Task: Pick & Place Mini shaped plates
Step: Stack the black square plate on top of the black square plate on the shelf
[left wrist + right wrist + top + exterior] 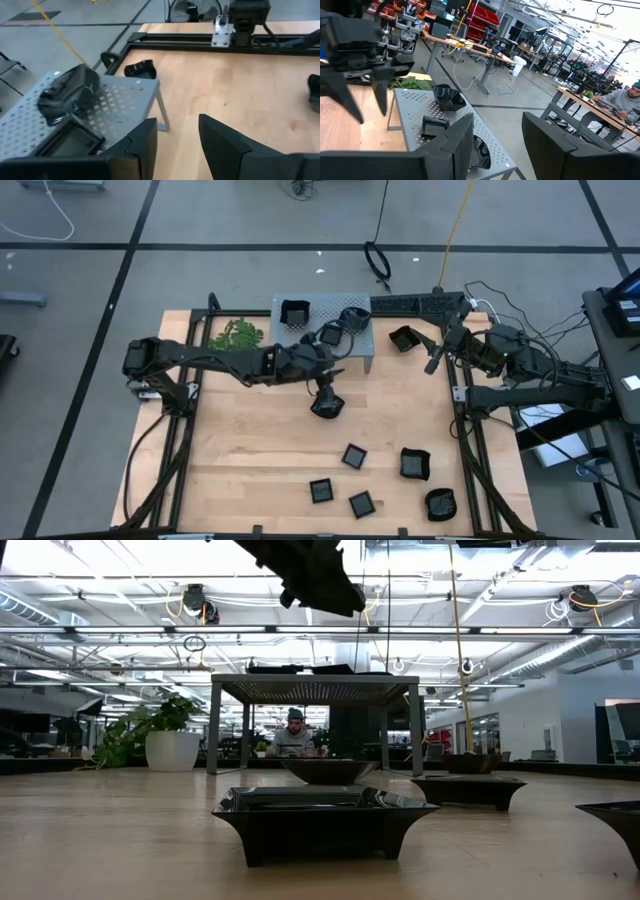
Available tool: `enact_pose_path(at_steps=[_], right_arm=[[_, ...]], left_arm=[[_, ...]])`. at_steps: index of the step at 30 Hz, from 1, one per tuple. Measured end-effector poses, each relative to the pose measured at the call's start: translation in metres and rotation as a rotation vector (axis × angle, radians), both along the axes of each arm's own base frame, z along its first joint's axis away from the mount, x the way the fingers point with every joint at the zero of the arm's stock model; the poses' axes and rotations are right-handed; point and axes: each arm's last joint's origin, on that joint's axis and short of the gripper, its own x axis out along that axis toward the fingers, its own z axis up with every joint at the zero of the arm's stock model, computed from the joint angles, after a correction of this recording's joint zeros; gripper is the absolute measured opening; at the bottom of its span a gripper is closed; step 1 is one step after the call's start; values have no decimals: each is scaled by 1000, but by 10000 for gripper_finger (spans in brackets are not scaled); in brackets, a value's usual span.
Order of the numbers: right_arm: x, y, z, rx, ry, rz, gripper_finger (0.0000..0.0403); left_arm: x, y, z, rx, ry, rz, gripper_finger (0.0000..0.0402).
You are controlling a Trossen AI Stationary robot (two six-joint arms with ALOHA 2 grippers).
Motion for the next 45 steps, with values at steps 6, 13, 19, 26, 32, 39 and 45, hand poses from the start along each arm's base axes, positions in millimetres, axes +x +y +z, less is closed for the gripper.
enact_pose_path(at_steps=[6,13,19,26,32,39,45], right_arm=[[0,0,0,0,0,0,155],[0,0,0,0,0,0,155],[0,0,0,0,0,0,155],[0,0,0,0,0,0,155],[0,0,0,0,0,0,155],[0,0,0,0,0,0,155],[0,0,0,0,0,0,155]], left_arm=[[15,-30,-20,-8,6,-72,150],[33,-89,-55,-51,-16,-192,150],[38,-138,-93,-75,18,-300,150],[39,-173,-135,-43,81,-461,150],[42,-179,-158,68,125,-550,150],[45,-171,-174,61,170,-527,150],[45,-166,-182,52,222,-556,150]])
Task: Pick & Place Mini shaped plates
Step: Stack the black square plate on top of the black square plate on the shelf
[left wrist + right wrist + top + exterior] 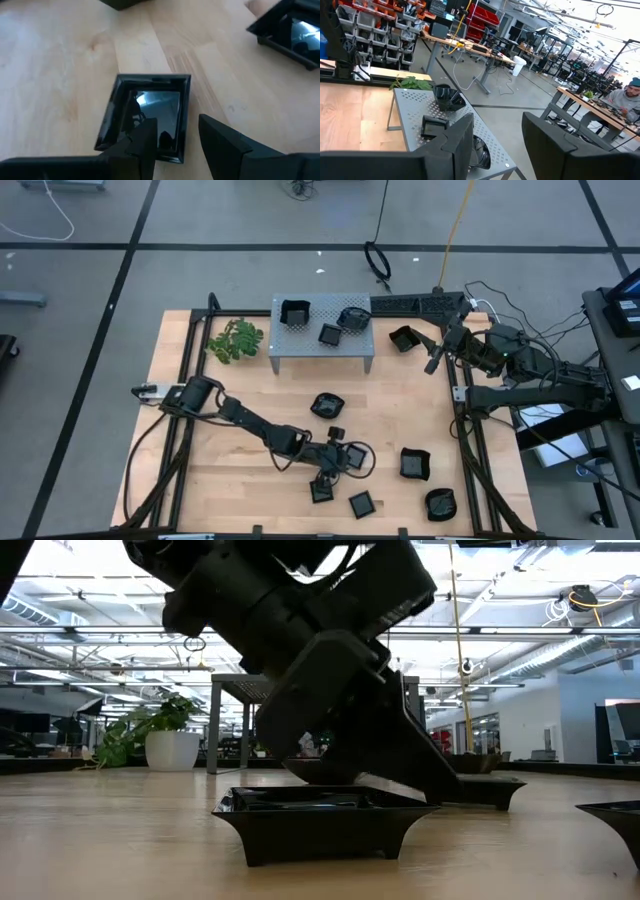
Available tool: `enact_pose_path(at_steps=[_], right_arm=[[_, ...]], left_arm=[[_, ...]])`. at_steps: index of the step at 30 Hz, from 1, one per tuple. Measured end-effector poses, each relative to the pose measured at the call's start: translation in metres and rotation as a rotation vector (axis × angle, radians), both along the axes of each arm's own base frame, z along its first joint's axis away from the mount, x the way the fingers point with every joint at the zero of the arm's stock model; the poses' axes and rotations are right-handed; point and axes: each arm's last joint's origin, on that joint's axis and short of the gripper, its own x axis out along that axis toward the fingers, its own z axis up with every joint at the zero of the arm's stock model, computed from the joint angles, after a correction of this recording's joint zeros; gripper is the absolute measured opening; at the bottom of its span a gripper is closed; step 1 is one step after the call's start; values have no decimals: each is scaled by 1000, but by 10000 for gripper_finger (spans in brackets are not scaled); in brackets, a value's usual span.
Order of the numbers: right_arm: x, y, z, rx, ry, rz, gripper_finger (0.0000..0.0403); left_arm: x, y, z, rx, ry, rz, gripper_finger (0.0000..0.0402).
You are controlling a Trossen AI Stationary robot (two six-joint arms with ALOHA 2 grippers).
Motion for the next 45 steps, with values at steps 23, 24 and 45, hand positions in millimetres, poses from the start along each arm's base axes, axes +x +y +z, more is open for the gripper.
enact_pose_path(at_steps=[23,24,45], right_arm=[[0,0,0,0,1,0,155],[0,0,0,0,0,0,155],[0,0,0,0,0,0,155]], left_arm=[[5,7,33,-156,-123,105,11],[5,8,43,-164,-158,108,7],[-45,166,188,218,-249,526,8]])
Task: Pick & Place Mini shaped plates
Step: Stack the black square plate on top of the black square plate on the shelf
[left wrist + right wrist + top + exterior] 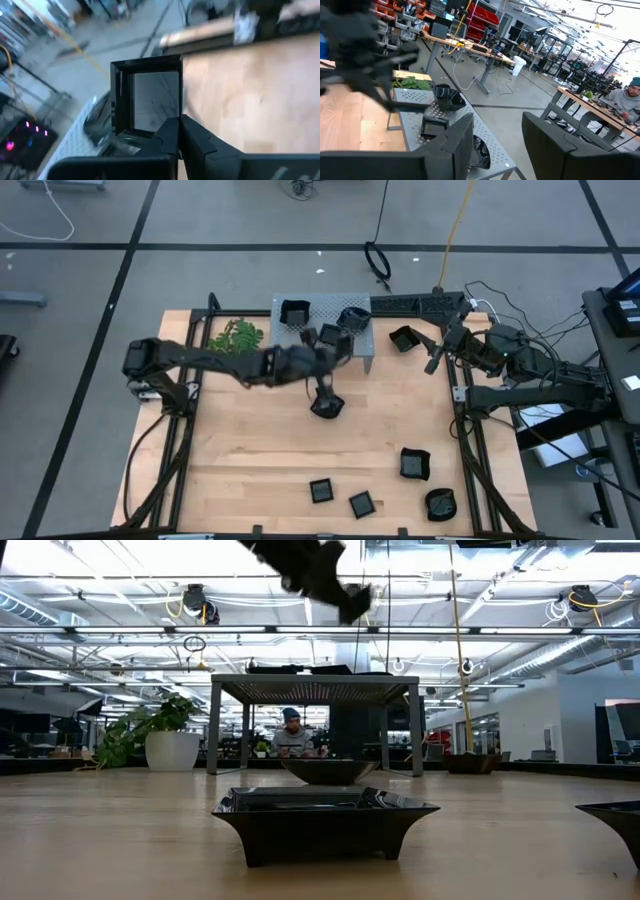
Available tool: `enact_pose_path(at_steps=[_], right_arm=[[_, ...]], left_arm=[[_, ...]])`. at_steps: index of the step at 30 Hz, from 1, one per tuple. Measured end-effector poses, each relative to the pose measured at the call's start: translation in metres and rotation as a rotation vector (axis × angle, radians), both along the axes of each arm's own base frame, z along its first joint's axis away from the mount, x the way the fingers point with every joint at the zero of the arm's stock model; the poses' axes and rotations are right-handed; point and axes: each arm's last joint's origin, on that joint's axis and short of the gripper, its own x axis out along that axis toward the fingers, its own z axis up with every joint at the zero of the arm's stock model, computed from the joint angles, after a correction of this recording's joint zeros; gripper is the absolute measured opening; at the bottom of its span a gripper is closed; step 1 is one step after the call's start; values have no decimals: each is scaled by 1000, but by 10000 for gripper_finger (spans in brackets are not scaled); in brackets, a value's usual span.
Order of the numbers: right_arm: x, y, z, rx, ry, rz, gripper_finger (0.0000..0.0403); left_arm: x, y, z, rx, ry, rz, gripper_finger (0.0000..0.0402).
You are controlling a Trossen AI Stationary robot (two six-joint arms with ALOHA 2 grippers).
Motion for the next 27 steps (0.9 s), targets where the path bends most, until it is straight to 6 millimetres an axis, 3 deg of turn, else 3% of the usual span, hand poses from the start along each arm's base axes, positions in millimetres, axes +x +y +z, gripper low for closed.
enact_pose_path(at_steps=[7,13,18,27], right_arm=[[0,0,0,0,0,0,155],[0,0,0,0,0,0,155],[0,0,0,0,0,0,155],[0,0,0,0,0,0,155]], left_arm=[[-11,61,-13,-35,154,-25,18],[-19,92,-16,-4,206,-26,5],[-24,105,-18,-48,216,-78,16],[-25,106,-20,-70,232,-95,14]])
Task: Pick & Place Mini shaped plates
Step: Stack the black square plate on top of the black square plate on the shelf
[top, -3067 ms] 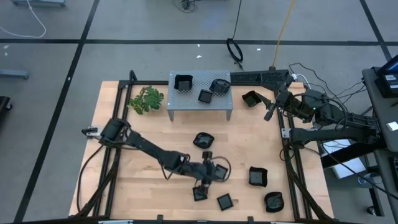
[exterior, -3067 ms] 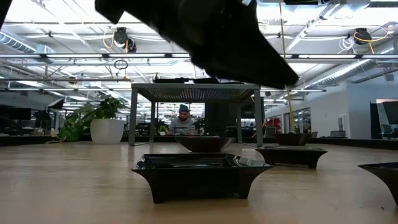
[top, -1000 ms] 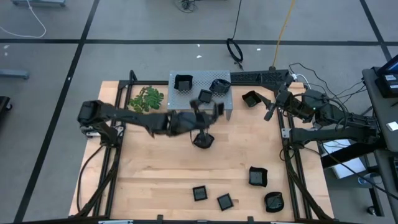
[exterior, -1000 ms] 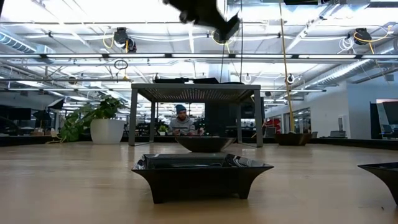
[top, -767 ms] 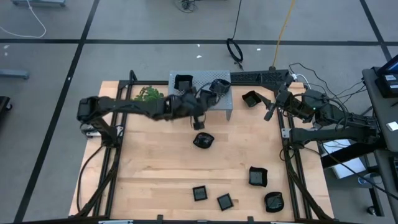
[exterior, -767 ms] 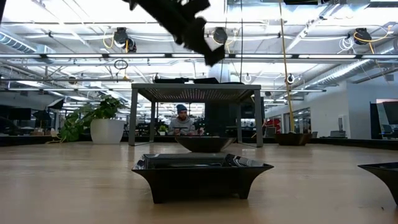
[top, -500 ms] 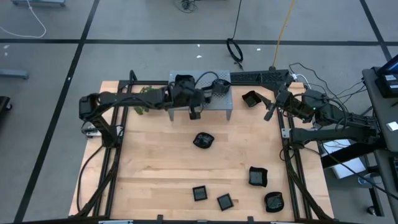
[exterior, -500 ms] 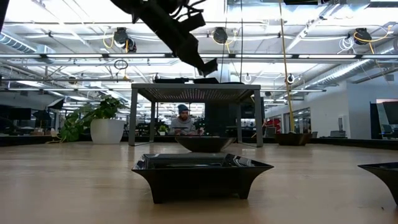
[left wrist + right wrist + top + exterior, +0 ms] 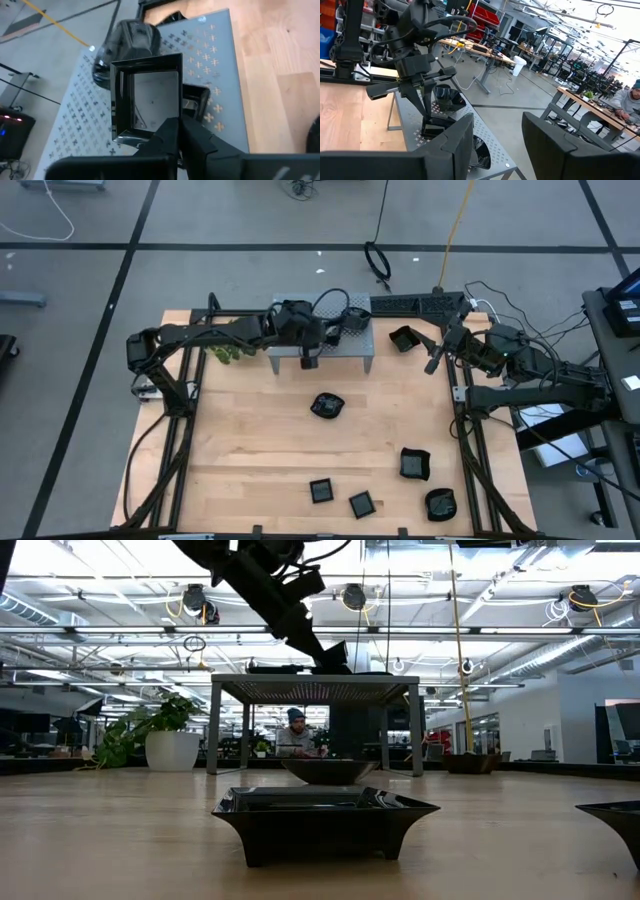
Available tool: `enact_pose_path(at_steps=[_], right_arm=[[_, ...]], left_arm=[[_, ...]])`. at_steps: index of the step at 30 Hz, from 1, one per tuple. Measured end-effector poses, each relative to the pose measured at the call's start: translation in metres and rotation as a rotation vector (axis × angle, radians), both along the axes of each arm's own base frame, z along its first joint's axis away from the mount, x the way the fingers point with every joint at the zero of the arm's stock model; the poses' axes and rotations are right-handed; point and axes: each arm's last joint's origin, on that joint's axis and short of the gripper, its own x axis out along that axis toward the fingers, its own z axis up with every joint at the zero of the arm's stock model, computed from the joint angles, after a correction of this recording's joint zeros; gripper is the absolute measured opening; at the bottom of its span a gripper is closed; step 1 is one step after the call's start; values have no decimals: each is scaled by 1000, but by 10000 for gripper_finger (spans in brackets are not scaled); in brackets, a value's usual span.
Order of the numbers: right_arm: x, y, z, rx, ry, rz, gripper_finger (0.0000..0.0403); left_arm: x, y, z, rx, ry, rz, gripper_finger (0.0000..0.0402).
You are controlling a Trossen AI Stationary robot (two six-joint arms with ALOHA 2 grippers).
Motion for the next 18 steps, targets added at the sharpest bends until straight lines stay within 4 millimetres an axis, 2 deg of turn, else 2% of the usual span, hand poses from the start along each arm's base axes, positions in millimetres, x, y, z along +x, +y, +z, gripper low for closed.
enact_pose_path(at_steps=[11,18], right_arm=[[0,0,0,0,0,0,155],[0,0,0,0,-1,0,155]], left_arm=[[-1,0,-2,-10,18,6,13],[-1,0,-1,-30,7,27,72]])
